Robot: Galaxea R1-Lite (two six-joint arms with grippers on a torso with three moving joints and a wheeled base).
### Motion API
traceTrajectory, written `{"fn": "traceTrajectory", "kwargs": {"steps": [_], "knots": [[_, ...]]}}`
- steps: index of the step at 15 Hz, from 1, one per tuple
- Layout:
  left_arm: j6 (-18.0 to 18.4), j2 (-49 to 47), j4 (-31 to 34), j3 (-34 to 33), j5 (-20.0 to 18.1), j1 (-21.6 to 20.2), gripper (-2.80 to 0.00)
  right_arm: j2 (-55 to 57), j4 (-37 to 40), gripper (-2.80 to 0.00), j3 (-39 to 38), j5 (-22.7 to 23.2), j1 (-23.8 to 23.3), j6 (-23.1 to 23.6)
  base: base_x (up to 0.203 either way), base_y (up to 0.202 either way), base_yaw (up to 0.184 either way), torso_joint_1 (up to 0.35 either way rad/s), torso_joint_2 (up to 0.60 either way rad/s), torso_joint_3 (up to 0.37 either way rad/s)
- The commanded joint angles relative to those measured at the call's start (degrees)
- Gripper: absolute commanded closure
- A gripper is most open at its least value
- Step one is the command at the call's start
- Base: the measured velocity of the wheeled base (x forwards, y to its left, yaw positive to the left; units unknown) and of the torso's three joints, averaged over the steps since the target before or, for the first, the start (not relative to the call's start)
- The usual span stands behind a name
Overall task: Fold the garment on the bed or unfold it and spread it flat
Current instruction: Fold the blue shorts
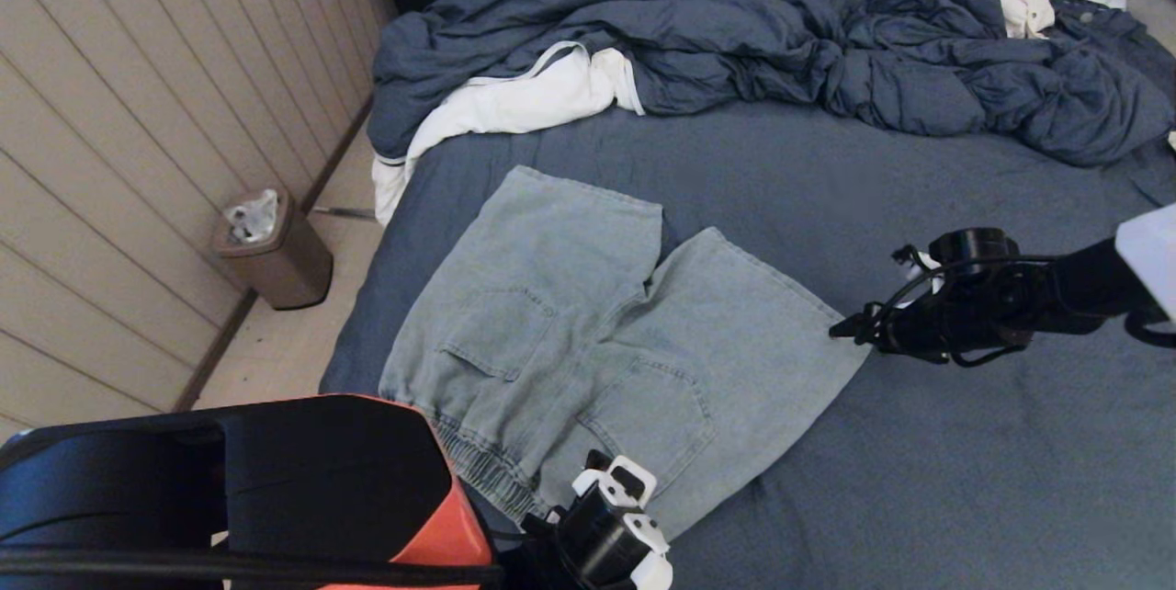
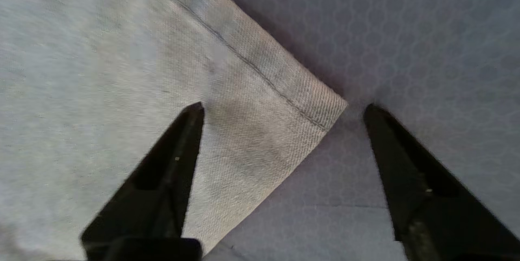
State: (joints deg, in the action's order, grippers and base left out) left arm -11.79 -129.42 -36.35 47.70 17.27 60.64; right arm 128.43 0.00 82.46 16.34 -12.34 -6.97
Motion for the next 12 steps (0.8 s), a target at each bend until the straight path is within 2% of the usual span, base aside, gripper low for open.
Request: {"fn": "traceTrajectory", "kwargs": {"steps": [1,2,10,12], "knots": [[-0.16,-0.21,-0.25,-0.55,0.13,0.10,0.00,1.65,0.05,-2.80,0.36,0.10,0.27,-0.06,0.000,0.000,0.000,0.000,0.00,0.000],[-0.25,-0.23,-0.37,-0.71,0.13,0.10,0.00,1.44,0.07,0.00,-0.13,-0.05,0.74,0.42,0.000,0.000,0.000,0.000,0.00,0.000],[-0.43,0.92,-3.46,-2.00,0.46,2.45,0.00,-1.11,-0.27,0.00,-0.92,0.05,0.56,0.76,0.000,0.000,0.000,0.000,0.00,0.000],[-0.47,2.66,-4.05,-2.39,2.15,3.45,0.00,-4.29,-0.26,0.00,-2.67,0.17,0.36,0.81,0.000,0.000,0.000,0.000,0.00,0.000]]}}
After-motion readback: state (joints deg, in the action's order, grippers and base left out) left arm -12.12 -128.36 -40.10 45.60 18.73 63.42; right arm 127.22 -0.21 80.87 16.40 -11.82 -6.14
